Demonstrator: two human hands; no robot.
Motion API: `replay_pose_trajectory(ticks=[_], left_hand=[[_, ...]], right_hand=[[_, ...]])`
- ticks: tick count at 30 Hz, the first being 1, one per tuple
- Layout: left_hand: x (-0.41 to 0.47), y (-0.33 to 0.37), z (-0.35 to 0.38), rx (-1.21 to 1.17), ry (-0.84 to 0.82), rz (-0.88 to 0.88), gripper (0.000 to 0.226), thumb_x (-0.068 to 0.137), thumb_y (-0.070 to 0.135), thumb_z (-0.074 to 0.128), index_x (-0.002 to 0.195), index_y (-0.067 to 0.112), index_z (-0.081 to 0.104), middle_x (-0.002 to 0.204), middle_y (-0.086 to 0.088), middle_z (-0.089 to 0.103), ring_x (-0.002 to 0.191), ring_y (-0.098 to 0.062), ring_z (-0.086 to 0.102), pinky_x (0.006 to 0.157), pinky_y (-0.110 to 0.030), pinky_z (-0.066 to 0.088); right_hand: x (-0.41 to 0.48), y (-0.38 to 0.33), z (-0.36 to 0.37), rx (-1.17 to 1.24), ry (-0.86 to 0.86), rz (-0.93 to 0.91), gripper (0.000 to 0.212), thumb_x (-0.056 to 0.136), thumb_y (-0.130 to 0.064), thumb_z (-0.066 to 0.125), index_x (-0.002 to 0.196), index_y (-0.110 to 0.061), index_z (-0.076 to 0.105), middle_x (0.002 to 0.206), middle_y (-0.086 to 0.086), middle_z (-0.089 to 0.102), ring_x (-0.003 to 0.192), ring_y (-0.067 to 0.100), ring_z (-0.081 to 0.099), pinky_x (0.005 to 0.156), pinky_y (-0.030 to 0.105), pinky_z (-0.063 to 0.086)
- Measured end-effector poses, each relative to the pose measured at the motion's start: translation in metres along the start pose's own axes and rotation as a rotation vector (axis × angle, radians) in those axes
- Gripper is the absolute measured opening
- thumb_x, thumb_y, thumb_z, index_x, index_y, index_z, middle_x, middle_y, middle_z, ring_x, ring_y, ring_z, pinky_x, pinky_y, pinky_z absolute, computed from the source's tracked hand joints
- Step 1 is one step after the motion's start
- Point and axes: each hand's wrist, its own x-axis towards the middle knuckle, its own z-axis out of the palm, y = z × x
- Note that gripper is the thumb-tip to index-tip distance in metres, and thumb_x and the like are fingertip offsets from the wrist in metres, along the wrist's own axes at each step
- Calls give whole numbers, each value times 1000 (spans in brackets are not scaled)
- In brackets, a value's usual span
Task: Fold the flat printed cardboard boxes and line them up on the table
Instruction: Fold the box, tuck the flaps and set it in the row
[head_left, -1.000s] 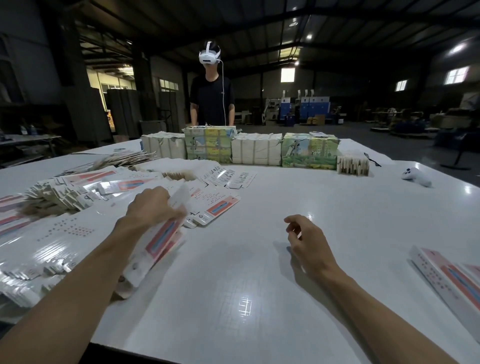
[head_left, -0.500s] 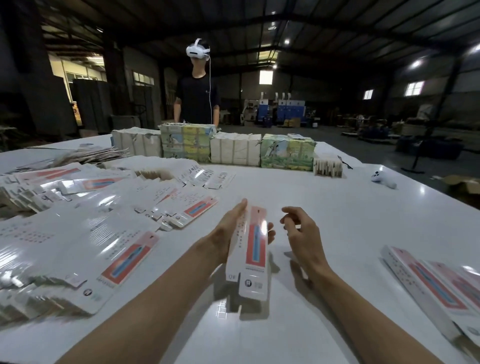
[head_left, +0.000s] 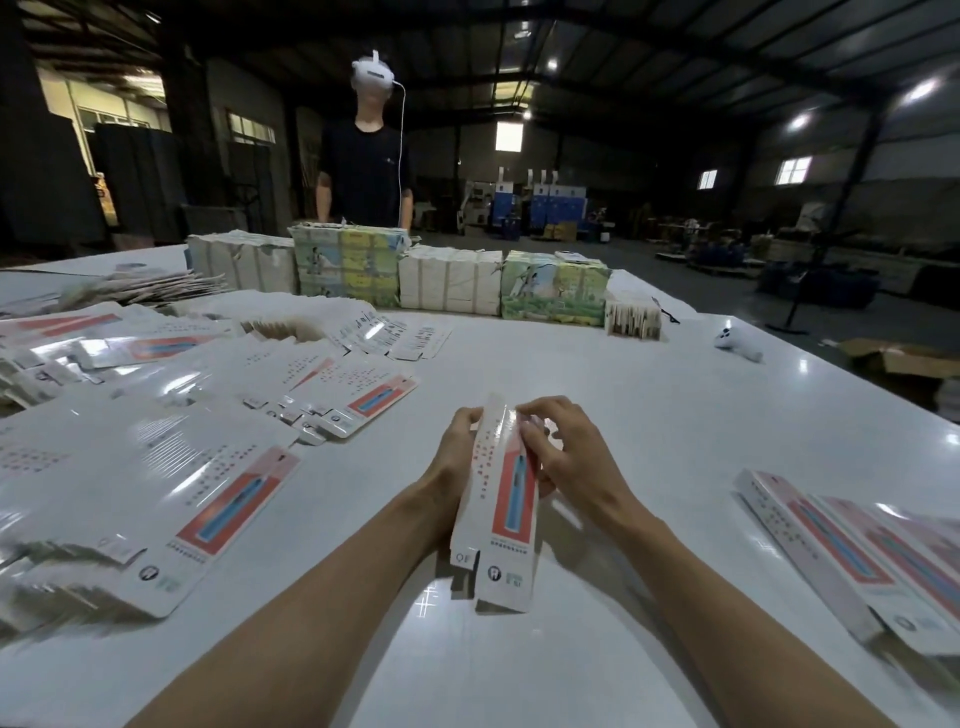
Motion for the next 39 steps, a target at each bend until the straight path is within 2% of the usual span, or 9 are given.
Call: replay_pose_trajectory(ticks=[4,8,12,16,19,23,28,33,39], left_hand=[[0,0,1,28,-70,14,61,108,57,35,87,9,68,81,-16,70,64,-27,70,63,-33,60],[2,0,1,64,-117,13,65,108,58,33,104,6,71,98,-27,71,76,-32,73,74,-40,63],[6,-2,-2,83,-141,-3,66,108,59,33,115,4,68,103,-25,73,80,-36,74,75,-43,63],[8,-1,0,135,-191,23,67,108,61,30,117,8,70,104,-20,77,79,-32,77,68,-38,63],[11,-3,1,112,-258,-25,74,108,62,28,126,1,66,108,-20,75,85,-35,74,77,-42,62],[10,-2,9,-50,-349,-116,66,105,64,36,120,3,58,94,-15,67,73,-25,67,70,-36,61],[12,-5,25,-278,-458,-241,57,98,66,46,91,10,52,72,-6,57,56,-12,59,57,-23,57],[13,-4,8,-575,-426,-230,49,97,56,55,86,8,59,68,-7,60,53,-16,62,55,-24,58],[2,-3,5,-450,-236,-110,59,105,57,47,88,9,76,79,-11,68,64,-20,69,62,-31,62]], right_hand=[[7,1,-5,82,6,53,21,106,-28,61,103,-7,63,115,7,62,90,16,71,64,26,60],[11,5,-11,232,-44,167,32,106,-29,62,97,3,66,110,6,64,78,-1,69,60,13,52],[9,6,-18,454,-130,214,45,104,-33,63,95,10,69,90,22,72,73,23,67,66,25,56],[11,8,-21,635,-112,310,42,103,-25,64,91,15,68,83,19,70,74,32,63,70,38,49],[12,11,-22,713,-112,372,35,103,-16,62,95,18,67,82,18,66,83,38,57,83,47,42],[12,9,-23,814,-135,397,30,103,-19,61,102,9,72,85,14,63,89,36,54,82,38,47],[10,6,-21,915,-161,349,37,98,-35,66,110,-1,72,96,13,64,89,26,63,73,24,56],[9,9,-7,937,-134,354,42,93,-23,75,131,-14,59,111,13,76,106,27,73,101,42,57],[4,9,-4,849,-176,305,67,83,-40,83,139,-22,50,108,17,78,100,26,75,95,39,60]])
